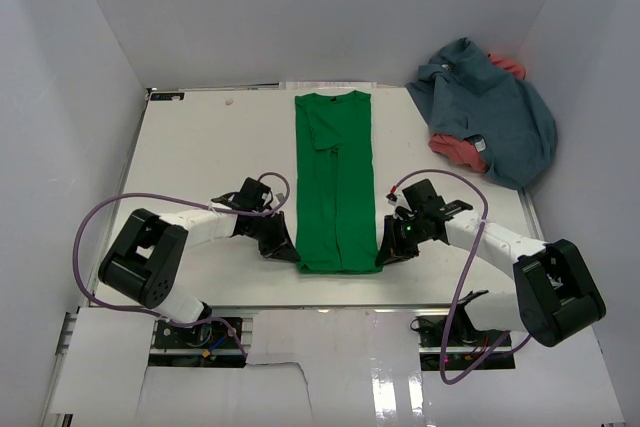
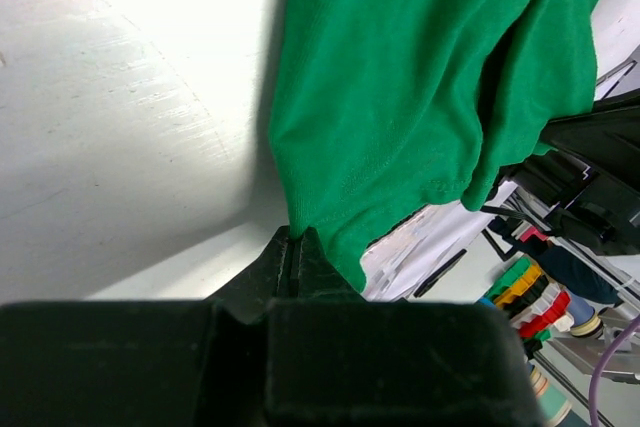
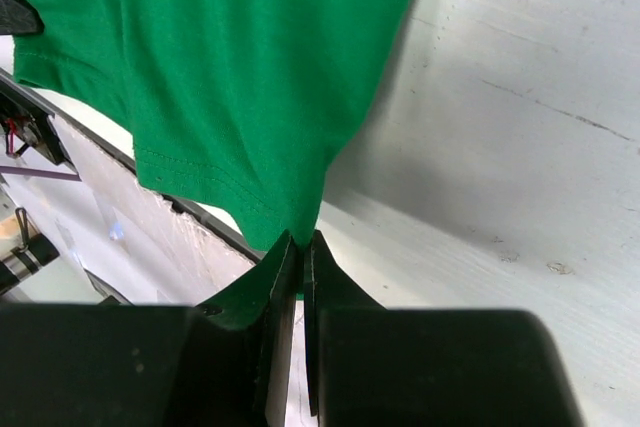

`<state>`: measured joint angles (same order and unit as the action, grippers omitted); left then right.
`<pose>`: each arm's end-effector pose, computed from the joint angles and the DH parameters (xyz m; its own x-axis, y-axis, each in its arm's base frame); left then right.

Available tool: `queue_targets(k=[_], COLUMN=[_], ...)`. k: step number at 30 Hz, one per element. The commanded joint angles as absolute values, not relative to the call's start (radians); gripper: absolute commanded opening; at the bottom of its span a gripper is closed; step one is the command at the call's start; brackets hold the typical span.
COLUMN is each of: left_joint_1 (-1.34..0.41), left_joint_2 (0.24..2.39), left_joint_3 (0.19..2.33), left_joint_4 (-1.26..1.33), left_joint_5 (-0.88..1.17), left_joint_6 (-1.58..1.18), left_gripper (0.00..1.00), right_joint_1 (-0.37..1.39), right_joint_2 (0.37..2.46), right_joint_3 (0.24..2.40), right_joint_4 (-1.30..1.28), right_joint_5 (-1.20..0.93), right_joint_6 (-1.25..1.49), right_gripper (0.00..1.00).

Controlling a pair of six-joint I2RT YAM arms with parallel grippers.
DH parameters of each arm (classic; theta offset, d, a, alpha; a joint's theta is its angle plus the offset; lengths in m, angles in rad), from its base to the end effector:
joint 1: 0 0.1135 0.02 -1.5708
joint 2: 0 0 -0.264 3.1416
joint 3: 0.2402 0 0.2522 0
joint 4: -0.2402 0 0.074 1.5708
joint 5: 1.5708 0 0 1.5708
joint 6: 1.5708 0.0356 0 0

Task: Fold and stack the t-shirts
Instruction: Grab the bottom of the folded rectangular tshirt with both arms

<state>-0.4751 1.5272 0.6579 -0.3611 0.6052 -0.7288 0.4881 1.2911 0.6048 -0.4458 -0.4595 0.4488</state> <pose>0.2103 -0.1309 0.1315 -0.9883 -0.1075 0.1081 -0.1516 0.7679 -0.6224 0.1866 0.1169 0.1626 -0.9750 -0.0773 -0.2085 -0.1816 0.8178 0.5460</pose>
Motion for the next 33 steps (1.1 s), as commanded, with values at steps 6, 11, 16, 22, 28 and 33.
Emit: queue_targets(k=[6,11,16,22,28,33], left_joint_1=[-0.466,-0.442,-0.419,-0.394,-0.374,-0.361], left_joint_2=[1.503,1.508,1.523,1.551,1.598,1.634], left_joint_3=[0.742,0.793,0.863,0.928,1.006,1.075], left_joint_4=[-0.408,-0.433,-0.463,-0.491,-0.508,-0.522], left_joint_5=[0.598,0.609,0.618,0.626,0.637,0.644], left_joint_6=[-0.712,-0.7,-0.681,-0.663,-0.649,-0.641], left_gripper=[0.0,0.0,0.0,0.0,0.0,0.0], right_joint_1=[0.494,0.492,0.492,0.483,0.471,0.463], right_joint_2=[1.302,1.316,1.338,1.367,1.405,1.457], right_joint_3=[0.706,0.756,0.811,0.879,0.954,1.024], right_joint_4=[-0.514,-0.528,-0.546,-0.569,-0.588,-0.6], right_joint_5=[-0.46,-0.459,-0.46,-0.449,-0.44,-0.436], right_joint_6=[0.408,0.4,0.394,0.382,0.364,0.351], right_gripper=[0.08,0.08,0.08,0.08,0.08,0.08])
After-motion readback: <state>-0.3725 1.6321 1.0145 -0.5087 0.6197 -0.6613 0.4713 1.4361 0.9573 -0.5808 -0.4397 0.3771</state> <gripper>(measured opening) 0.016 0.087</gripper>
